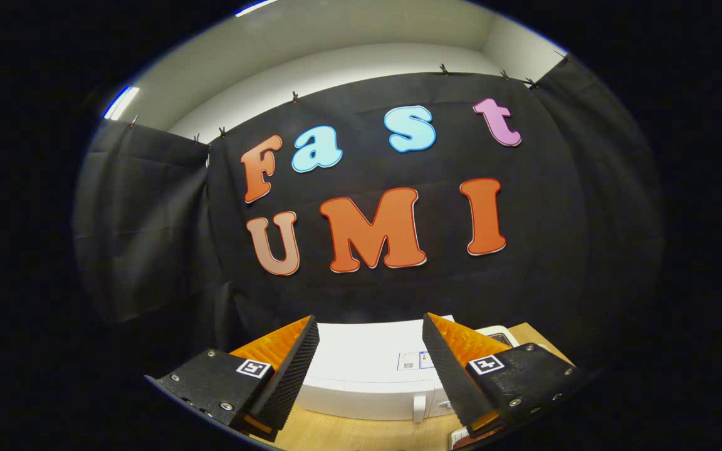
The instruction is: Open the microwave, put the food inside, and close the microwave door.
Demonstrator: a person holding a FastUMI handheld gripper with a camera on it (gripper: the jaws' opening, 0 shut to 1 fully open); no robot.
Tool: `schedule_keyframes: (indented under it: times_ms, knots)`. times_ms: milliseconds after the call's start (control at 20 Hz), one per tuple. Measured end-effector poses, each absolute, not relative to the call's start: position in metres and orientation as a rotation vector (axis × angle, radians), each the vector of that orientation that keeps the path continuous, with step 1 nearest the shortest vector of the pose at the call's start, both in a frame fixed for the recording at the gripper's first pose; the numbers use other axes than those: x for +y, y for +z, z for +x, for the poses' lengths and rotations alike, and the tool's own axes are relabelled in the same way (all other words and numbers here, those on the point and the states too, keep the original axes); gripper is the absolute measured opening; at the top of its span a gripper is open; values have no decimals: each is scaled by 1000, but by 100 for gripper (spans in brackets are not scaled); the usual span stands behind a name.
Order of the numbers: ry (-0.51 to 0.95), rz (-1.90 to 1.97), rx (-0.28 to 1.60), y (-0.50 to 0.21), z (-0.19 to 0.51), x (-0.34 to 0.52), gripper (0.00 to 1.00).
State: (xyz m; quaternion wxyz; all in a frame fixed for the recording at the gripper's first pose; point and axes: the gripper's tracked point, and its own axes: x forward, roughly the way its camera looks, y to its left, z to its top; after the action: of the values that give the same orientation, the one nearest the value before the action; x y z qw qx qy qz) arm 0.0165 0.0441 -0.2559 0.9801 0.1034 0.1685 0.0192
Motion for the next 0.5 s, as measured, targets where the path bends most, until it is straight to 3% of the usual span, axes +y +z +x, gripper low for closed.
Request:
schedule_keyframes:
  times_ms: [500]
  knots:
    - [-1,148,543,-414,-16,41,98]
